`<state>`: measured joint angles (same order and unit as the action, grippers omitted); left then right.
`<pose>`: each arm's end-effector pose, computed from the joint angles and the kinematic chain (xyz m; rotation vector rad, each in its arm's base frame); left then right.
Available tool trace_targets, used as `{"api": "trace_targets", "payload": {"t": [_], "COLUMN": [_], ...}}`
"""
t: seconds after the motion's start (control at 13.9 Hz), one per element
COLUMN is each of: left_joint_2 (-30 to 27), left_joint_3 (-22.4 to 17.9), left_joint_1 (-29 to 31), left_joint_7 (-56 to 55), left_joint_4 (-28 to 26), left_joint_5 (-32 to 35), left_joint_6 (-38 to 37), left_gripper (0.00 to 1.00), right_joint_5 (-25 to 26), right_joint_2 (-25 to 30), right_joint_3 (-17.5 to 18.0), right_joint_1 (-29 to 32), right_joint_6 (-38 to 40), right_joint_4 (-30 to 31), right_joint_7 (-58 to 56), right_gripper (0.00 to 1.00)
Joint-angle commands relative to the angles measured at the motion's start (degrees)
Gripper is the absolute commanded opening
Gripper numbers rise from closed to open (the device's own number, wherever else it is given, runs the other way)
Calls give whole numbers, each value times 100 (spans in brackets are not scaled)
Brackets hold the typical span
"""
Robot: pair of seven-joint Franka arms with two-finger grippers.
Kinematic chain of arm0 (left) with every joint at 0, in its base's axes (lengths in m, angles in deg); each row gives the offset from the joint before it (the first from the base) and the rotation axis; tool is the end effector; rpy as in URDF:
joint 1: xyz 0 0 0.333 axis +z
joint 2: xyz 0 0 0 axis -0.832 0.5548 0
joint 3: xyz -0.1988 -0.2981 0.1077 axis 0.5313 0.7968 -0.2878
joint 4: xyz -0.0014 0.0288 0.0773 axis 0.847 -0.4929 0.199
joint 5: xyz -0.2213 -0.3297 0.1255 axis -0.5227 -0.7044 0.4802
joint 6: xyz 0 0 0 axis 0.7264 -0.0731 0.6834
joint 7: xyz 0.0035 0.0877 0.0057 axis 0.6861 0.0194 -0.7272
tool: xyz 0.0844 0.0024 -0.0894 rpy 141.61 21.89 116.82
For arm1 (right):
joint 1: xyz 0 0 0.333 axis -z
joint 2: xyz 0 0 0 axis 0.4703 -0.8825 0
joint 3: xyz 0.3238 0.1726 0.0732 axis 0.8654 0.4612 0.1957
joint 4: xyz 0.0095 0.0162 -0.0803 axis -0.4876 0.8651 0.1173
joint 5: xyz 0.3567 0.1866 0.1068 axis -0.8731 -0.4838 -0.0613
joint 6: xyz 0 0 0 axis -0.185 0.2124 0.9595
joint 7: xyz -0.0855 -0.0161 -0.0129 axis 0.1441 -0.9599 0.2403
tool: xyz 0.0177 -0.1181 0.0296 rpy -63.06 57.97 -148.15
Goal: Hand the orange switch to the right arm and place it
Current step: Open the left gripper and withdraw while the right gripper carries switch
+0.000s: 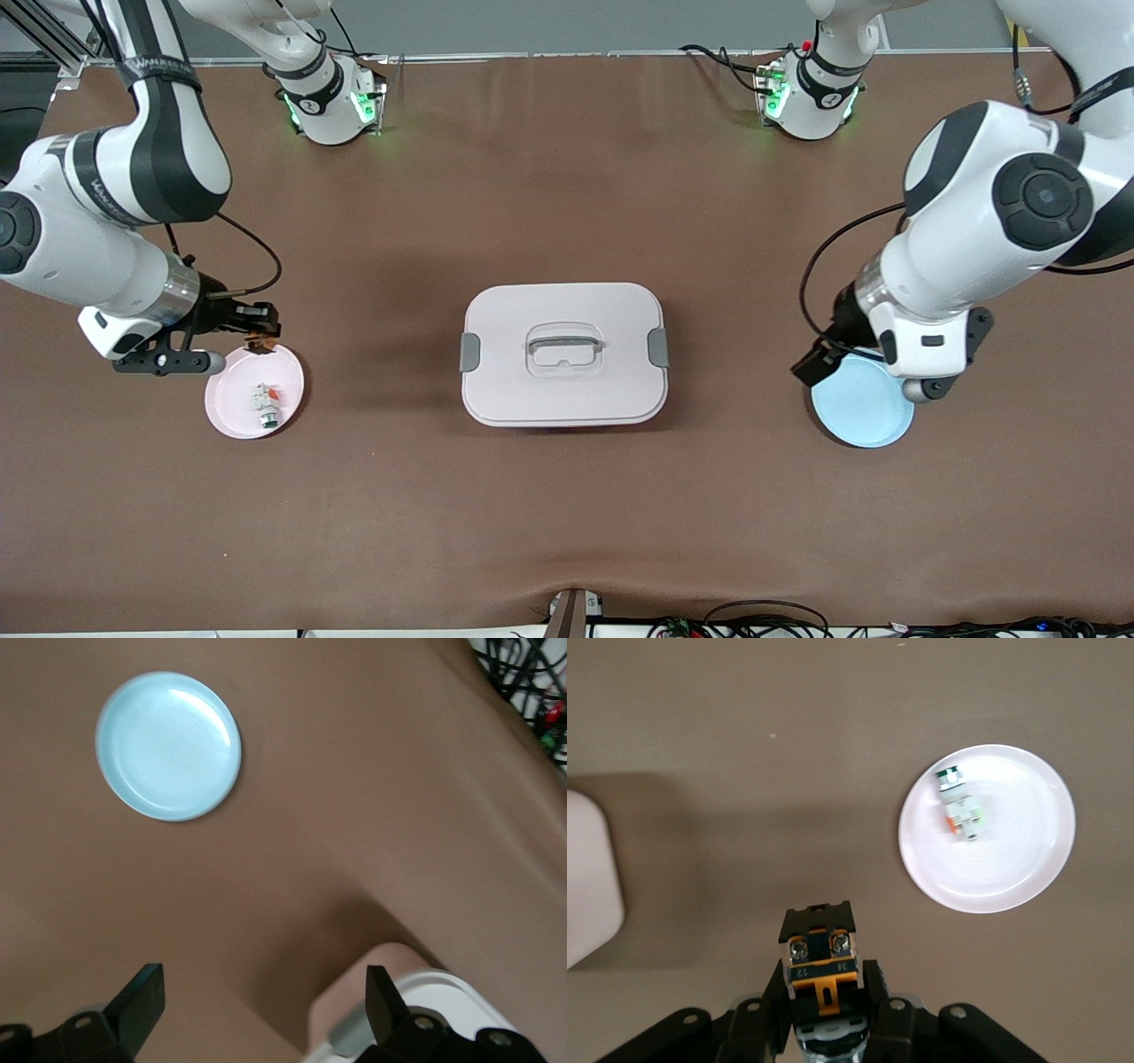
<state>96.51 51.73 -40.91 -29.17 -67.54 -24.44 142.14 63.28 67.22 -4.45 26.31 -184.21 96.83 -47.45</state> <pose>0.6808 -0.1844 0.5533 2.8989 1.1585 -0.0119 0.6376 0.0505 0.4501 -3.0725 0.0597 0.0898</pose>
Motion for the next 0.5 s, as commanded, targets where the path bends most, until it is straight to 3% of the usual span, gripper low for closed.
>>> {"api": "trace_targets", "payload": {"t": [0.0,0.43], "left_joint_2": [-538,-1049], "left_joint_3": [17,8], "left_joint_1": [463,1307], "left_joint_7": [897,2832], "left_joint_4": [-316,-273], "left_joint_5": [105,53], "left_joint_6": [-357,-770], "left_gripper": [100,100], "right_joint_5": [213,222], "right_joint_2": [130,-134], "right_joint_3": [109,109], "right_joint_1": [288,702], "right_joint_6": [-702,-1055], "right_joint_4": [651,705], "right_joint_7": [-257,-997], "right_gripper": [0,0]}}
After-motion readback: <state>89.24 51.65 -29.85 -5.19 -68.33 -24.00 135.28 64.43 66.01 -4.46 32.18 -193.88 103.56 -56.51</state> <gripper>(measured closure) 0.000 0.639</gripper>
